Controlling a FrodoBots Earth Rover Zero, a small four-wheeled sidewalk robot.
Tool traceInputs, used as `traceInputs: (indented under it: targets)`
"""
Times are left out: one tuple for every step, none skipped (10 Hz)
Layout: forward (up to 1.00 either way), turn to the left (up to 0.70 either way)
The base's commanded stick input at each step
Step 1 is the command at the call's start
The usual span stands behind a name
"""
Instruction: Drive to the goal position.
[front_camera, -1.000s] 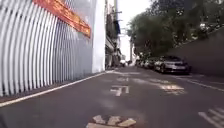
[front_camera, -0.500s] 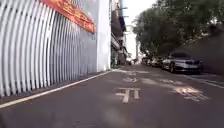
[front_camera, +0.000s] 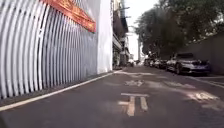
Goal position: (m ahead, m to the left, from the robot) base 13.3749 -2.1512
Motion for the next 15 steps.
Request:
traceInputs:
  targets:
    - [0.70, 0.00]
    - [0.70, 0.00]
    - [0.70, 0.00]
    - [0.70, 0.00]
    - [0.70, 0.00]
    - [0.70, 0.00]
    - [0.70, 0.00]
    - [0.70, 0.00]
    - [0.70, 0.00]
    - [0.70, 0.00]
    - [0.70, 0.00]
    - [0.70, 0.00]
    - [0.70, 0.00]
    - [0.70, 0.00]
    - [0.70, 0.00]
